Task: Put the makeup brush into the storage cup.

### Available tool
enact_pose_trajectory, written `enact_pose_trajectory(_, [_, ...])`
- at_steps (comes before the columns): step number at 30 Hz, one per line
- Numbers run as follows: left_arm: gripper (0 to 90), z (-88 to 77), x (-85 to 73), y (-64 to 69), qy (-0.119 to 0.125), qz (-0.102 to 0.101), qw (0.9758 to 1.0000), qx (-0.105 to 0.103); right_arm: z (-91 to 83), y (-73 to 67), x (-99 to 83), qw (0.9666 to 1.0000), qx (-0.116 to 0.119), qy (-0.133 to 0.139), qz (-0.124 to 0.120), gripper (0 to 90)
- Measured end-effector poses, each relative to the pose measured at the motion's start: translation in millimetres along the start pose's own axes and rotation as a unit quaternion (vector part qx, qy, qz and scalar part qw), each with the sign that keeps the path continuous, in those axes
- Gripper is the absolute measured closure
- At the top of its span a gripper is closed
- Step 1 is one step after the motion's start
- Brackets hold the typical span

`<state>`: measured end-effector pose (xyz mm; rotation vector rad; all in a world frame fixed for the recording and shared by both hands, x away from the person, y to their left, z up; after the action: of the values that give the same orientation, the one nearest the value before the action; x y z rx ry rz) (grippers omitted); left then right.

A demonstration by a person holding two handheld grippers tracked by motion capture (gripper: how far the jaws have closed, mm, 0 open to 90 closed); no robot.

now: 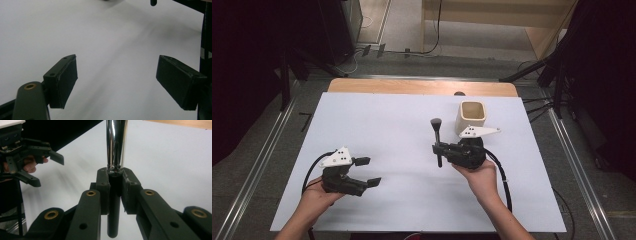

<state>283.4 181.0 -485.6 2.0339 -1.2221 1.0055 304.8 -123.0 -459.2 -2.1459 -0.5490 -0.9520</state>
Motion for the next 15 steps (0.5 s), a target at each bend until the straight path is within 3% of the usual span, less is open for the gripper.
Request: enact_pose_trajectory(15, [17.8, -0.6, 0.1, -0.9, 0.005, -0.003, 1.0, 0.002, -8.1, 14.7, 17.1, 0.9997, -0.018, 0.015, 0.004, 79.4])
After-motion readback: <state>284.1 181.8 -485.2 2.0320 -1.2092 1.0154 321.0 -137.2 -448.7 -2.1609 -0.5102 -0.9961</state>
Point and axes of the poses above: each handheld gripper's, and its own axes: z roughly forward along the jaws, x roughly out of its top, y roughly to its right, the point moved 5 cm from there along z, roughly forward along the jaws, and after that the axes turned 7 degrees about z, right-handed, at the moved point
